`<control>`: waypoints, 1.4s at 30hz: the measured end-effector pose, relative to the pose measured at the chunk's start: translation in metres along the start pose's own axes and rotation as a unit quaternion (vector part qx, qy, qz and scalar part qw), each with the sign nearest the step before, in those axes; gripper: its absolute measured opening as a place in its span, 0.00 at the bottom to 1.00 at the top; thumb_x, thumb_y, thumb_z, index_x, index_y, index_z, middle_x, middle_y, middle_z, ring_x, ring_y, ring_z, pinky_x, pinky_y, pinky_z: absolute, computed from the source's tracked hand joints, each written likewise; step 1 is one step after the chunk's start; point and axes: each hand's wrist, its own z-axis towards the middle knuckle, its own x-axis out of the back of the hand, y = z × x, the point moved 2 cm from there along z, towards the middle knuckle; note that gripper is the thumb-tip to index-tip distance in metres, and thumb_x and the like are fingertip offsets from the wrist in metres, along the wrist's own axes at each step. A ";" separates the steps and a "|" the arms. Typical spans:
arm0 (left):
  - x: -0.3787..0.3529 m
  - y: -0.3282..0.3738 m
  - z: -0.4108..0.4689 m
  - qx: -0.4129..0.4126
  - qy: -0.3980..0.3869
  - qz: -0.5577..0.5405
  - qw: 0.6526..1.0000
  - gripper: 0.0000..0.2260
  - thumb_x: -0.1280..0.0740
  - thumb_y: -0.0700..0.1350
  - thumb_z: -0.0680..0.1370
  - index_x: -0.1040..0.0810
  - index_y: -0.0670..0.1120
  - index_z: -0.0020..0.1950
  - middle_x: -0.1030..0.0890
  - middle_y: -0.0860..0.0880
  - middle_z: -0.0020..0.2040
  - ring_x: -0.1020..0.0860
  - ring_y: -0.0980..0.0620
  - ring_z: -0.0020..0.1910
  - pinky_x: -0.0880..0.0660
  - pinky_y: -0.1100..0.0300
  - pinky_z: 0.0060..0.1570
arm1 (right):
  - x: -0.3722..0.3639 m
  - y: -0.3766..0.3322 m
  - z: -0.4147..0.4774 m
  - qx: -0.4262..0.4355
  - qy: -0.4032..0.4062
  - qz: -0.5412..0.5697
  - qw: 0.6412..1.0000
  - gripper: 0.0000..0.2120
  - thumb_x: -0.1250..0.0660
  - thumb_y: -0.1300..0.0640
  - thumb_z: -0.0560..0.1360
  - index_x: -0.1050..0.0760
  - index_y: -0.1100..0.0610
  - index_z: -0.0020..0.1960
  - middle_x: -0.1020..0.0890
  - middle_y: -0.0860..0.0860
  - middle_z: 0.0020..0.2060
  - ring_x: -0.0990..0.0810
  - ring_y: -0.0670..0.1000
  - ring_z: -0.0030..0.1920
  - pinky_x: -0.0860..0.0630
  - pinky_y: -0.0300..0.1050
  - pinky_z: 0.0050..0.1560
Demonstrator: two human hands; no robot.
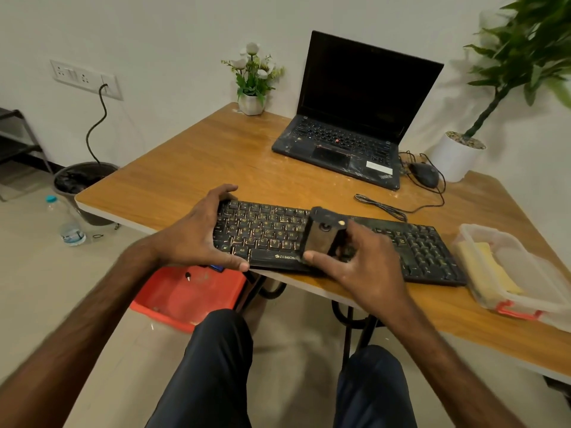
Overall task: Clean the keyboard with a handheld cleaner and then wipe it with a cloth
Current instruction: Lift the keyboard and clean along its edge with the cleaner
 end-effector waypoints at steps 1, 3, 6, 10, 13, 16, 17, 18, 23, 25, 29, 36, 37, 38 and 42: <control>-0.001 -0.001 0.000 0.000 0.002 0.000 1.000 0.62 0.19 0.66 0.55 0.53 0.57 0.79 0.36 0.54 0.70 0.34 0.61 0.70 0.34 0.60 0.71 | 0.004 0.006 0.001 -0.019 0.020 -0.011 1.000 0.28 0.31 0.34 0.66 0.22 0.52 0.57 0.17 0.47 0.48 0.20 0.46 0.46 0.19 0.48 0.44; -0.002 -0.001 -0.001 0.000 0.010 0.000 1.000 0.62 0.19 0.66 0.55 0.53 0.57 0.79 0.36 0.54 0.70 0.34 0.63 0.70 0.35 0.64 0.70 | 0.011 0.018 -0.001 -0.059 0.071 -0.001 0.996 0.28 0.30 0.34 0.66 0.22 0.53 0.56 0.17 0.48 0.48 0.20 0.47 0.45 0.19 0.49 0.43; -0.004 -0.002 0.000 0.001 0.014 -0.001 1.000 0.62 0.19 0.66 0.55 0.52 0.58 0.79 0.36 0.54 0.71 0.34 0.63 0.70 0.35 0.63 0.70 | 0.000 0.010 -0.016 -0.070 0.093 0.043 0.992 0.22 0.26 0.38 0.66 0.21 0.53 0.51 0.17 0.47 0.43 0.20 0.46 0.41 0.19 0.49 0.38; -0.003 -0.004 -0.001 0.002 0.010 0.007 1.000 0.61 0.19 0.67 0.55 0.52 0.60 0.79 0.36 0.54 0.71 0.34 0.58 0.71 0.34 0.56 0.72 | -0.022 -0.010 -0.023 -0.050 0.101 0.018 0.993 0.22 0.29 0.35 0.68 0.22 0.50 0.52 0.19 0.46 0.43 0.21 0.46 0.42 0.21 0.49 0.39; -0.002 -0.005 0.000 0.003 0.008 0.011 1.000 0.61 0.19 0.67 0.56 0.52 0.60 0.78 0.36 0.54 0.71 0.34 0.58 0.71 0.34 0.56 0.73 | -0.013 0.004 -0.016 -0.108 0.143 -0.021 0.984 0.25 0.32 0.33 0.68 0.23 0.51 0.53 0.18 0.47 0.44 0.20 0.48 0.42 0.19 0.51 0.40; -0.003 -0.005 0.001 0.002 0.012 0.012 1.000 0.61 0.19 0.67 0.56 0.52 0.60 0.79 0.36 0.54 0.71 0.34 0.59 0.71 0.34 0.57 0.72 | -0.022 -0.013 -0.017 -0.102 0.142 0.015 0.985 0.21 0.28 0.37 0.68 0.23 0.51 0.52 0.18 0.47 0.44 0.20 0.45 0.41 0.21 0.44 0.39; -0.003 -0.006 0.001 0.001 0.013 0.013 1.000 0.61 0.19 0.67 0.56 0.52 0.60 0.78 0.36 0.54 0.71 0.34 0.59 0.71 0.34 0.56 0.72 | -0.032 -0.028 -0.018 -0.080 0.128 0.024 0.988 0.20 0.28 0.38 0.69 0.23 0.50 0.51 0.19 0.46 0.44 0.21 0.44 0.41 0.22 0.41 0.39; -0.003 -0.006 0.001 -0.001 0.014 0.012 1.000 0.61 0.19 0.67 0.56 0.52 0.60 0.78 0.36 0.54 0.71 0.34 0.58 0.71 0.33 0.56 0.72 | -0.044 -0.045 -0.018 -0.052 0.114 0.022 0.992 0.20 0.29 0.36 0.69 0.23 0.49 0.52 0.20 0.45 0.44 0.22 0.44 0.41 0.22 0.41 0.39; -0.002 -0.007 0.001 -0.001 0.015 0.004 1.000 0.60 0.19 0.67 0.56 0.53 0.61 0.78 0.37 0.54 0.72 0.34 0.59 0.71 0.33 0.57 0.72 | -0.053 -0.056 -0.015 -0.029 0.109 -0.061 0.992 0.22 0.31 0.36 0.71 0.24 0.52 0.54 0.21 0.48 0.43 0.23 0.48 0.41 0.26 0.44 0.37; -0.003 -0.008 0.001 0.001 0.016 0.004 1.000 0.60 0.18 0.66 0.56 0.53 0.62 0.78 0.37 0.54 0.72 0.34 0.58 0.71 0.34 0.56 0.72 | -0.032 -0.037 -0.017 -0.084 0.131 -0.070 0.985 0.21 0.29 0.37 0.71 0.24 0.53 0.53 0.21 0.49 0.43 0.23 0.48 0.41 0.30 0.42 0.37; -0.005 -0.006 0.000 0.000 0.027 0.023 0.999 0.60 0.20 0.68 0.56 0.52 0.60 0.78 0.37 0.53 0.71 0.34 0.56 0.71 0.34 0.56 0.72 | -0.044 -0.056 -0.019 -0.079 0.122 -0.036 0.989 0.21 0.28 0.38 0.70 0.24 0.52 0.53 0.22 0.47 0.43 0.23 0.47 0.41 0.24 0.45 0.38; 0.001 -0.005 -0.002 0.004 -0.010 -0.007 1.000 0.61 0.17 0.65 0.56 0.53 0.62 0.78 0.40 0.54 0.75 0.38 0.57 0.75 0.35 0.53 0.74 | -0.037 -0.043 -0.013 -0.132 0.129 -0.114 0.976 0.24 0.30 0.36 0.72 0.25 0.53 0.57 0.20 0.51 0.46 0.25 0.48 0.42 0.27 0.44 0.40; 0.003 -0.006 -0.003 0.007 -0.027 -0.016 0.999 0.62 0.17 0.63 0.55 0.53 0.62 0.78 0.41 0.54 0.75 0.39 0.57 0.75 0.35 0.51 0.74 | -0.029 -0.036 -0.012 -0.153 0.126 -0.102 0.975 0.24 0.30 0.37 0.72 0.25 0.53 0.58 0.20 0.51 0.48 0.25 0.48 0.43 0.26 0.44 0.41; 0.006 -0.007 -0.003 0.012 -0.037 -0.019 0.999 0.62 0.16 0.62 0.55 0.54 0.63 0.78 0.41 0.53 0.75 0.38 0.55 0.75 0.33 0.50 0.74 | -0.027 -0.036 -0.010 -0.156 0.121 -0.078 0.977 0.24 0.29 0.37 0.72 0.25 0.53 0.58 0.19 0.51 0.49 0.24 0.48 0.45 0.24 0.45 0.43; 0.005 -0.004 -0.003 0.012 -0.019 0.005 1.000 0.61 0.17 0.60 0.56 0.51 0.57 0.79 0.37 0.52 0.70 0.34 0.56 0.71 0.29 0.59 0.69 | -0.056 -0.081 -0.006 -0.072 0.058 -0.027 0.995 0.23 0.28 0.37 0.70 0.25 0.50 0.58 0.19 0.48 0.48 0.21 0.49 0.46 0.22 0.47 0.46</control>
